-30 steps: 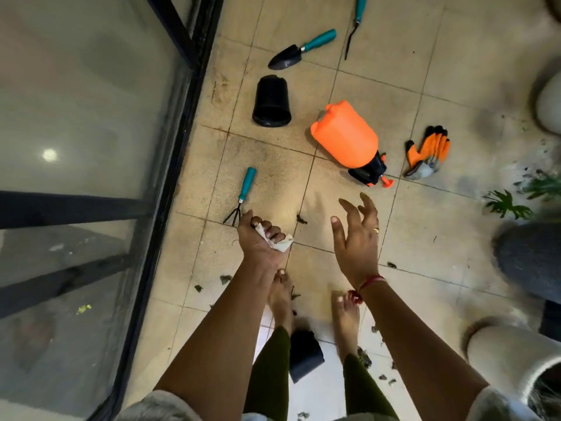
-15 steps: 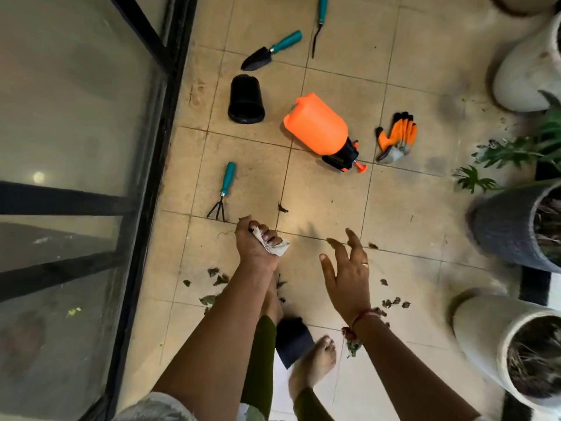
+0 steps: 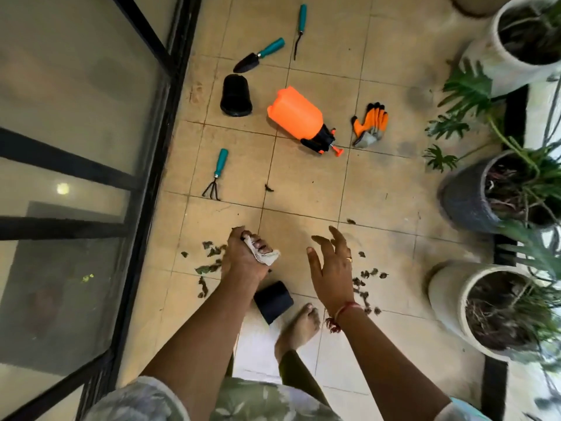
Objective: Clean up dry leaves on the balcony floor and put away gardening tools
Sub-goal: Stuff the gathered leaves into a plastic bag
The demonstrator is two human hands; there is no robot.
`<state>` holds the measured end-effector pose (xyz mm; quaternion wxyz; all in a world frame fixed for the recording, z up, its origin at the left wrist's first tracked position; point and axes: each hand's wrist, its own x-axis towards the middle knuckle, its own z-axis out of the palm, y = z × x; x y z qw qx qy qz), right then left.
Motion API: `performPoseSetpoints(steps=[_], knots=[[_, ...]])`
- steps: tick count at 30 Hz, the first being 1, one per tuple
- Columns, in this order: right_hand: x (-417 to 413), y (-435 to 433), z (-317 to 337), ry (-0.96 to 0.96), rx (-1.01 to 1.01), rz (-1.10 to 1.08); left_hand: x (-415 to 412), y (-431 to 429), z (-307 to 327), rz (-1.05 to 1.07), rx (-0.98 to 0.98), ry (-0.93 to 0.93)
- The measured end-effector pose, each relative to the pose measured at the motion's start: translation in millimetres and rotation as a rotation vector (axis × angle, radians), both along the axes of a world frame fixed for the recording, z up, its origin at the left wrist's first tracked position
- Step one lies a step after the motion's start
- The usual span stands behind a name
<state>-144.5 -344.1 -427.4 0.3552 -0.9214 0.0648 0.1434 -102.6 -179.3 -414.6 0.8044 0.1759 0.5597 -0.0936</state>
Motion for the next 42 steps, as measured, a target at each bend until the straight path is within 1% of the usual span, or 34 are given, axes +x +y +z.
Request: performPoseSetpoints(steps=[5, 13, 15, 20, 25, 28, 30, 38, 40, 42], knots=[[-15, -13, -17, 0.048, -0.06, 0.05, -25, 7, -14, 0.036, 0.032, -0.003], [-70, -25, -52, 0.2, -0.163, 0.032, -37, 44, -40, 0.008, 0.058, 0.037], [-77, -18, -56, 0.222, -0.176, 0.033, -39, 57, -45, 0.011, 0.044, 0.029], [-81, 25, -56, 0.256, -0.132, 0.068, -56, 104, -55, -0.005, -0.013, -0.011], [-38, 76, -78, 0.204, -0.087, 0.08, -61, 151, -77, 0.051, -0.042, -0.06], [-2, 98, -121, 0.184, -0.072, 0.104, -61, 169, -105, 0.079, -0.039, -0.092], [25, 106, -154, 0.155, -0.086, 0.171, -62, 176, -134, 0.083, -0.031, -0.097], [130, 133, -320, 0.034, -0.257, 0.524, -70, 193, -302, 0.09, -0.027, -0.048], [153, 135, -358, 0.045, -0.311, 0.56, -68, 201, -336, 0.115, -0.035, -0.049], [171, 138, -392, 0.059, -0.358, 0.548, -63, 213, -365, 0.124, -0.039, -0.077]])
